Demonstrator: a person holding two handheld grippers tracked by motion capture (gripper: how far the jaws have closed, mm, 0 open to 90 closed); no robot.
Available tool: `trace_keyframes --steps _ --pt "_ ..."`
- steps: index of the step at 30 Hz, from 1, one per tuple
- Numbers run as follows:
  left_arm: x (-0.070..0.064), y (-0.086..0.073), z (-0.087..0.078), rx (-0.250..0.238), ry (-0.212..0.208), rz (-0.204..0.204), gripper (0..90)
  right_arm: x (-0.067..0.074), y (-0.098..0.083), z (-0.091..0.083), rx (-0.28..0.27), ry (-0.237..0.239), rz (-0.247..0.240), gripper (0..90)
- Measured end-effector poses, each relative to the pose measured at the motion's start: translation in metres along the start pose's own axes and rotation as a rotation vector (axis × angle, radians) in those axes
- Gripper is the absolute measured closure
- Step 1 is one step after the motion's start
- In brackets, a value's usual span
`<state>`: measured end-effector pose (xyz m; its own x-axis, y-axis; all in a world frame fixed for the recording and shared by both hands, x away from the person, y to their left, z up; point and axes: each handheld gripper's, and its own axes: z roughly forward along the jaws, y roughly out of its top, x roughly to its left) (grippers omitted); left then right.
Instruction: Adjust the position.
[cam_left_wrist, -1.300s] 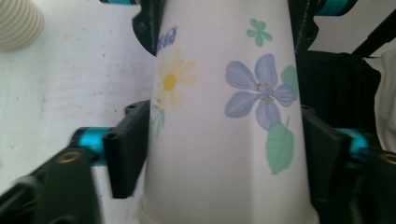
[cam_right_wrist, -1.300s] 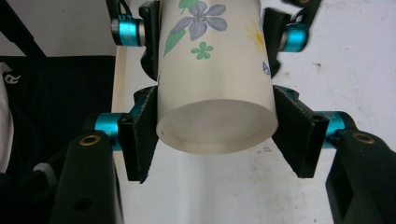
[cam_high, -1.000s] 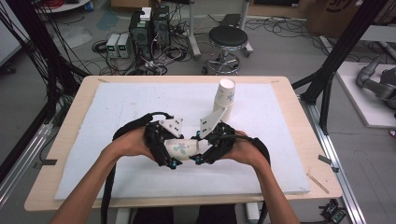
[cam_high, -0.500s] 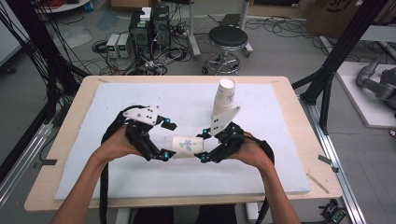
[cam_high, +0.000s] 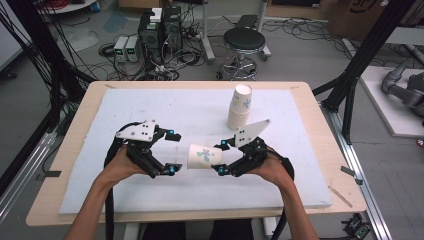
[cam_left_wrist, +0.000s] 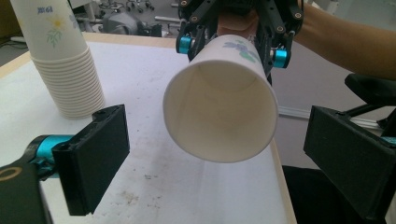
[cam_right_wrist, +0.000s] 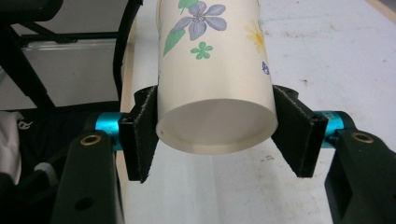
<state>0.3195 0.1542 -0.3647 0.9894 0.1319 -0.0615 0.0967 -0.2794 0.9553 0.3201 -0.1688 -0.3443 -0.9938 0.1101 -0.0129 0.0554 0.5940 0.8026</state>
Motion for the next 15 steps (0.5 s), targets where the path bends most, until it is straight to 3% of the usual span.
trace_keyframes --steps 8,15 --pt "-0.003 -0.025 0.000 -0.056 0.026 -0.025 7.0 0.001 -0.013 0.005 -0.083 0.012 0.013 37.4" --pt "-0.005 -0.031 0.003 -0.081 0.019 -0.014 7.0 0.000 -0.017 0.008 -0.114 0.011 0.009 37.4"
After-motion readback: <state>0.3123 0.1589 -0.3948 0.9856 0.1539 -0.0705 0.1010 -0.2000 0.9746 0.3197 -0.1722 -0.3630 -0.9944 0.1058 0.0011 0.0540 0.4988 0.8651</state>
